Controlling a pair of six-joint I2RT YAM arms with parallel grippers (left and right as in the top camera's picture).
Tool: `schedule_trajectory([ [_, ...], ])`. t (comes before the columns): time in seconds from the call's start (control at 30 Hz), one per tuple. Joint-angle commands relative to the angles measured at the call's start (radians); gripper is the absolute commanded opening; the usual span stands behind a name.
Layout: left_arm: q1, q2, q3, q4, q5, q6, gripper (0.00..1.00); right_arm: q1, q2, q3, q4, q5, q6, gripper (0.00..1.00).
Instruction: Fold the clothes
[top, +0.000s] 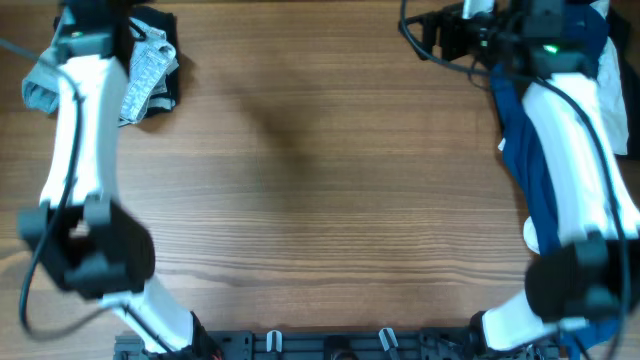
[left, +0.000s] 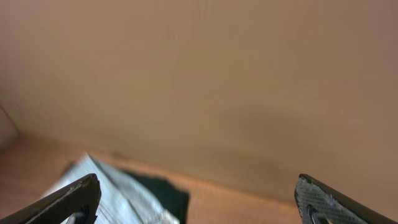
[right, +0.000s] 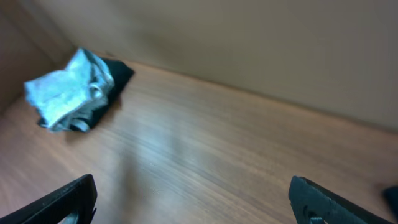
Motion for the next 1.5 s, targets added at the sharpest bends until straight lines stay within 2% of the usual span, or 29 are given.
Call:
schedule_trajectory([
  [0.0, 0.005, -0.041, 0.0, -0.013, 0.011, -0.017, 1.0, 0.007, -0.181, 0.033, -0.101, 0.003, -0.045, 1.0],
  [0.2, 0.005, -0.042, 0.0, -0.071, 0.011, -0.017, 1.0, 0.033, -0.378, 0.032, -0.315, -0.004, 0.064, 1.0],
  [0.3, 0.005, -0.042, 0.0, -0.156, 0.011, -0.017, 1.0, 0.033, -0.414, 0.032, -0.364, -0.004, 0.13, 1.0],
  [0.47, 0.005, -0.042, 0.0, -0.286, 0.011, -0.017, 1.0, 0.033, -0.414, 0.032, -0.335, 0.046, 0.115, 1.0],
  [0.7, 0.005, -0.042, 0.0, -0.401, 0.011, -0.017, 1.0, 0.035, -0.478, -0.021, -0.262, 0.102, -0.21, 1.0],
  [0.8, 0.005, -0.042, 0.0, -0.401, 0.011, -0.017, 1.0, 0.035, -0.615, -0.205, -0.095, 0.134, -0.262, 1.0],
  [0.97, 0.005, -0.042, 0.0, -0.401, 0.011, -0.017, 1.0, 0.023, -0.952, -0.773, 0.314, 0.135, -0.226, 1.0],
  [1.03, 0.005, -0.042, 0.0, -0.401, 0.011, -0.017, 1.0, 0.023, -1.069, -0.979, 0.444, 0.14, -0.152, 1.0],
  [1.1, 0.005, -0.042, 0.0, -0.401, 0.011, -0.017, 1.0, 0.023, -1.204, -1.207, 0.594, 0.19, 0.02, 1.0],
  [1.17, 0.005, -0.042, 0.0, -0.401, 0.011, -0.017, 1.0, 0.023, -1.322, -1.378, 0.685, 0.234, 0.12, 1.0],
  [1.27, 0.005, -0.042, 0.0, -0.401, 0.011, -0.017, 1.0, 0.023, -1.482, -1.529, 0.695, 0.257, 0.118, 1.0],
  [1.47, 0.005, -0.042, 0.0, -0.401, 0.011, -0.017, 1.0, 0.023, -1.656, -1.669, 0.685, 0.298, 0.093, 1.0],
])
